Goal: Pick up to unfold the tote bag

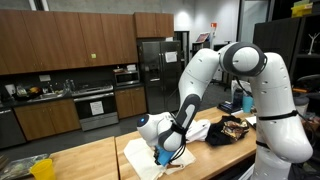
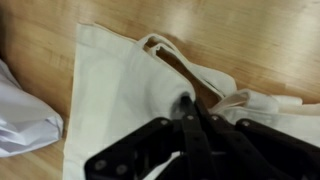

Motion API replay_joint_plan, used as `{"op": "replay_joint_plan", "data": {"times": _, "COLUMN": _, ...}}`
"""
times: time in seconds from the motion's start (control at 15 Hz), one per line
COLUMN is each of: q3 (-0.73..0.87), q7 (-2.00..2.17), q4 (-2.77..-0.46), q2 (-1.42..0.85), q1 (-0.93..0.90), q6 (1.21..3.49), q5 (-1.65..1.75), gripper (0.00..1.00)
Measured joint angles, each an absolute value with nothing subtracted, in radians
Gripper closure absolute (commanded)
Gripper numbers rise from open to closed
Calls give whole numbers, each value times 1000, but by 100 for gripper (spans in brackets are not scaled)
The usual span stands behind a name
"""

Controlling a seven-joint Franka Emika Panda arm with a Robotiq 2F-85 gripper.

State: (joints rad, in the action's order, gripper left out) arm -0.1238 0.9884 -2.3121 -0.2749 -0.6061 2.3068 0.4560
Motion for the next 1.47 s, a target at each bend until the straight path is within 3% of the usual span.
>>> {"op": "replay_joint_plan", "data": {"times": 0.33, "q3": -114, "q7": 1014, "q4": -2344, "q2": -251, "q1": -505, "q6": 2327, "q5": 649, "gripper": 99}}
{"op": "replay_joint_plan", "data": {"times": 0.8, "q3": -131, "q7": 965, "q4": -2117, "q2": -281, "q1": -426, "q6": 2416, "q5": 890, "gripper": 99}}
{"op": "replay_joint_plan", "data": {"times": 1.47, "q3": -239, "q7": 578, "q4": -1815, "q2": -527, "q1": -409, "q6": 2780, "q5": 706, "gripper": 99}}
